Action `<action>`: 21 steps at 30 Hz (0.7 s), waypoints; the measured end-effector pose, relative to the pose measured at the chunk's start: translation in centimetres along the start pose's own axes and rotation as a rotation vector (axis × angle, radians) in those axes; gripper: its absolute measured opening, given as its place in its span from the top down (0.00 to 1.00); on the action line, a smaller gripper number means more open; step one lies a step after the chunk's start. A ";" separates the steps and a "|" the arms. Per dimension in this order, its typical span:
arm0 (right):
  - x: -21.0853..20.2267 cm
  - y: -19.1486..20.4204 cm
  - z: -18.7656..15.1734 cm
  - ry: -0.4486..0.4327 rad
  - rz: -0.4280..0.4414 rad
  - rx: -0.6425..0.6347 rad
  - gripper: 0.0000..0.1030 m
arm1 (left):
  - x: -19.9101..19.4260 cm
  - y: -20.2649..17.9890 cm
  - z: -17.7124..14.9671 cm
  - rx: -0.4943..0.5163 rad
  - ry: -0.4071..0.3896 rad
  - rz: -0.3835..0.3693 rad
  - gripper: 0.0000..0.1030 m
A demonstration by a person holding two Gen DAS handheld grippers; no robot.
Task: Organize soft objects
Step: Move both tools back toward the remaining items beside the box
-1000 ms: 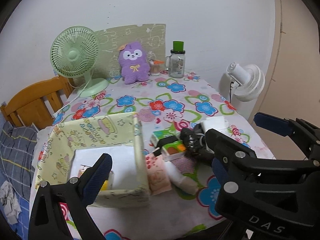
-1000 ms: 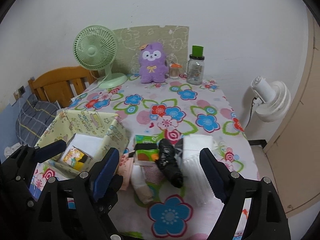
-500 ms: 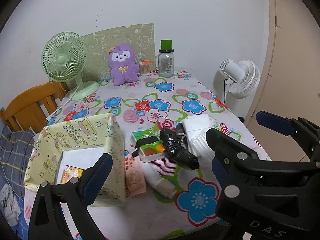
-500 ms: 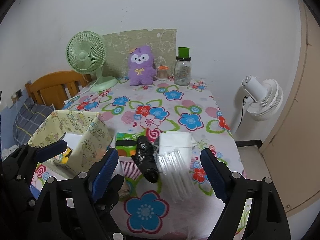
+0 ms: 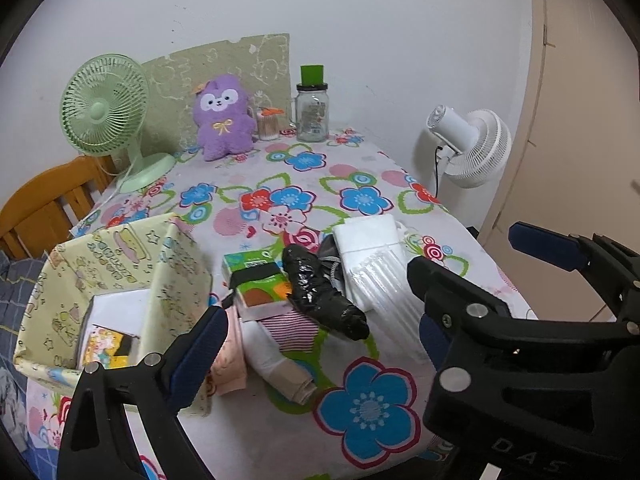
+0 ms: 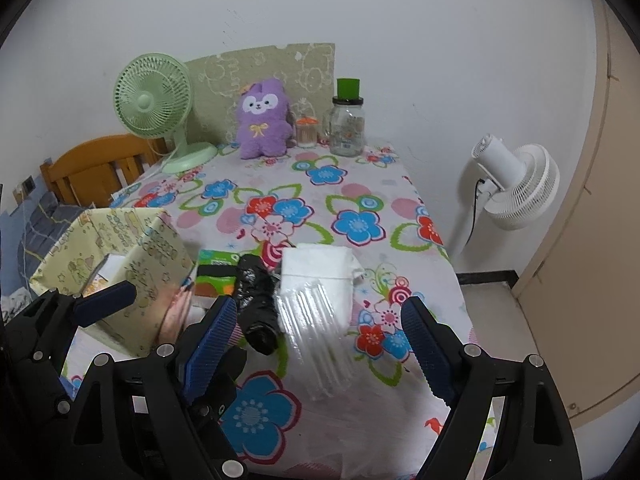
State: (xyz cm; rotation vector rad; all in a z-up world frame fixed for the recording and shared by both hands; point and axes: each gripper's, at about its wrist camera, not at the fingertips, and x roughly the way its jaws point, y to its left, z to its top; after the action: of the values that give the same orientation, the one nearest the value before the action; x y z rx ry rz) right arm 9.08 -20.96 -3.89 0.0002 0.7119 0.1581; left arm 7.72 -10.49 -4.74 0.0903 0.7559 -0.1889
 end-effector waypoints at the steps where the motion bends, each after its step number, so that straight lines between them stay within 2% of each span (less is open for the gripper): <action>1: 0.1 -0.1 -0.1 0.003 -0.001 0.001 0.16 | 0.2 -0.1 0.0 0.000 0.005 -0.001 0.06; 15: 4.4 -0.2 -1.7 0.097 0.007 -0.003 0.16 | 4.4 0.0 -1.8 -0.036 0.119 -0.003 0.12; 21: 6.2 -0.2 -2.7 0.140 0.018 -0.003 0.16 | 5.6 0.4 -2.9 -0.058 0.162 0.007 0.18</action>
State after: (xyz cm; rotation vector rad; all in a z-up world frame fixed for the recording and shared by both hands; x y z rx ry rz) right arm 11.99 -20.38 -9.93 -0.0071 0.8516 0.1774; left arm 9.82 -10.47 -10.73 0.0540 0.9219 -0.1539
